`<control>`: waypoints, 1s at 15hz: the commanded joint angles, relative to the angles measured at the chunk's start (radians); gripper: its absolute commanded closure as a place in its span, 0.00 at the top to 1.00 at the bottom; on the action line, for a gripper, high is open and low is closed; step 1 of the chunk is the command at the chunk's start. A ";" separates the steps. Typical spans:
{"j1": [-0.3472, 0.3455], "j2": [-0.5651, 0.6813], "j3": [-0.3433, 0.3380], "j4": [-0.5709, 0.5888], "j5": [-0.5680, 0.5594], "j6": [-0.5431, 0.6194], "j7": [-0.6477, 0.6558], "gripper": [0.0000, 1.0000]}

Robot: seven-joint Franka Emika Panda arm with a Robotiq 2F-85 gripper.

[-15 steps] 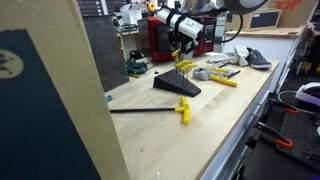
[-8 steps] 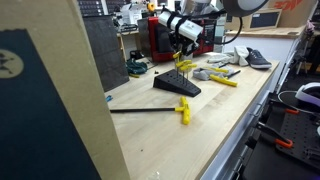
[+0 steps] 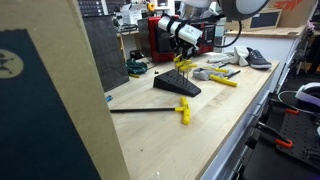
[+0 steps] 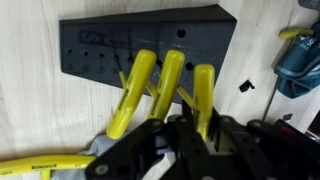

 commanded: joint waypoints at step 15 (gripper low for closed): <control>0.000 -0.063 0.017 -0.015 -0.013 -0.025 0.090 0.04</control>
